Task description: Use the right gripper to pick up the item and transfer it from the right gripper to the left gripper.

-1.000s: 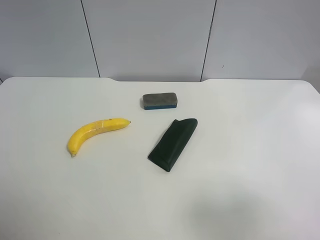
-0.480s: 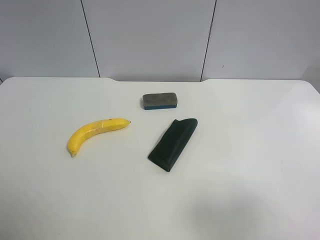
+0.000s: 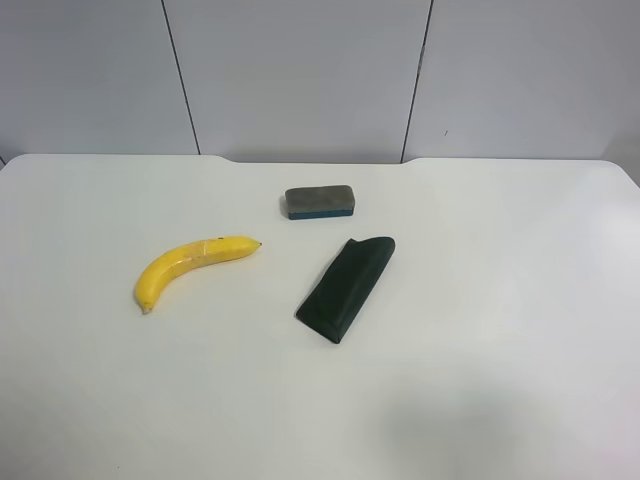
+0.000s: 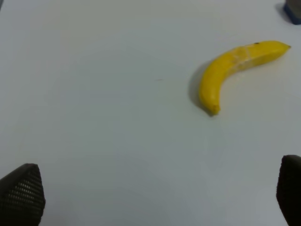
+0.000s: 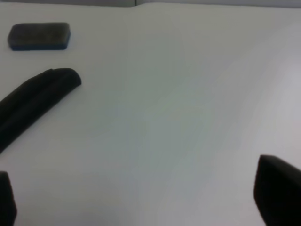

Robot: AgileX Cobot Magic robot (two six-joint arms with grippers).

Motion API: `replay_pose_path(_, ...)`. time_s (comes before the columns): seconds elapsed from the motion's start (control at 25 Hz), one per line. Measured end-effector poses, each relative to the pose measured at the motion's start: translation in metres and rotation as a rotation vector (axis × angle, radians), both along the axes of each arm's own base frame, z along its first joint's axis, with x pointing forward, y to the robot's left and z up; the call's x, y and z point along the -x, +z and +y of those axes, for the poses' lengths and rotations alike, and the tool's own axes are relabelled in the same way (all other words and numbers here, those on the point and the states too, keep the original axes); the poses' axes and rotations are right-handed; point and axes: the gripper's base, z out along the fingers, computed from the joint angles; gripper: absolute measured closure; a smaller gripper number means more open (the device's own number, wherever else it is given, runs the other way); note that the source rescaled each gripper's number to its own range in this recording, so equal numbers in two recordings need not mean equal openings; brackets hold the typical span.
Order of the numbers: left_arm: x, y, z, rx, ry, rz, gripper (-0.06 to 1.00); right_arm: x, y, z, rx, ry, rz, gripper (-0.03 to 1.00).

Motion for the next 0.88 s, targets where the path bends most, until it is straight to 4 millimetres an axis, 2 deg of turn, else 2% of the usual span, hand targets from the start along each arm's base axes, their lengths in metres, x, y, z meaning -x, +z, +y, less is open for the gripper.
replay_pose_path(0.2, 0.0, 0.0001, 0.0, 0.0, 0.002, -0.001, -0.06, -0.0002, 0.0, 0.0005, 0.0, -0.073, 0.0, -0.03)
replay_pose_path(0.88, 0.0, 0.0001, 0.0, 0.0, 0.002, -0.001, -0.06, -0.0002, 0.0, 0.0005, 0.0, -0.076, 0.0, -0.03)
